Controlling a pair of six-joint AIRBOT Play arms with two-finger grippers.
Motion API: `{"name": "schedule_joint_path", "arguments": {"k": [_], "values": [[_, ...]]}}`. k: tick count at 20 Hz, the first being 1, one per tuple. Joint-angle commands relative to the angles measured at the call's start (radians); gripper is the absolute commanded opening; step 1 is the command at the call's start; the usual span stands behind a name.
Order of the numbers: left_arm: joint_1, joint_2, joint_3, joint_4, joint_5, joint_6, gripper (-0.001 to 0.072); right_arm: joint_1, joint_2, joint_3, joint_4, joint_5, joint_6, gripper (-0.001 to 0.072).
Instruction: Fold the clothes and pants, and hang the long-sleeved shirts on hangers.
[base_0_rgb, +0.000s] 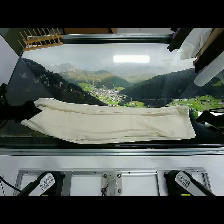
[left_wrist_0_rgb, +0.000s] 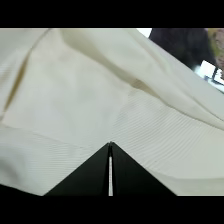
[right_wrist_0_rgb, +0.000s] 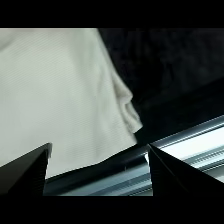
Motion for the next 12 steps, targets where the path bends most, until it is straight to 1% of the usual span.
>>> {"name": "schedule_joint_path", "arguments": {"k": [1,2,4,6,7,9,12], "values": [[-0.195,0.000,0.029,-0.060,-0.007,0.004,0.0020,-0.122,-0.194,0.079,0.011,0.016,-0.194,0.0661],[-0.282,0.000,0.029,-0.060,0.026,-0.008,0.0020,-0.129,-0.257,0.081,0.016,0.019,-0.249,0.0661],[-0.451,0.000,0.029,-0.060,0.143,-0.071,0.0021,-0.130,-0.359,0.082,0.043,0.021,-0.338,0.0662],[-0.607,-0.008,0.034,-0.059,0.268,-0.101,0.0020,-0.130,-0.440,0.101,0.145,0.021,-0.397,0.0662],[-0.669,-0.028,0.050,-0.059,0.296,-0.104,0.0020,-0.129,-0.473,0.118,0.201,0.024,-0.414,0.0662],[-0.773,-0.089,0.096,-0.060,0.291,-0.114,0.0020,-0.122,-0.521,0.145,0.289,0.058,-0.455,0.0662],[-0.883,-0.209,0.184,-0.059,0.269,-0.118,0.0020,-0.099,-0.559,0.159,0.366,0.096,-0.458,0.0662]]}}
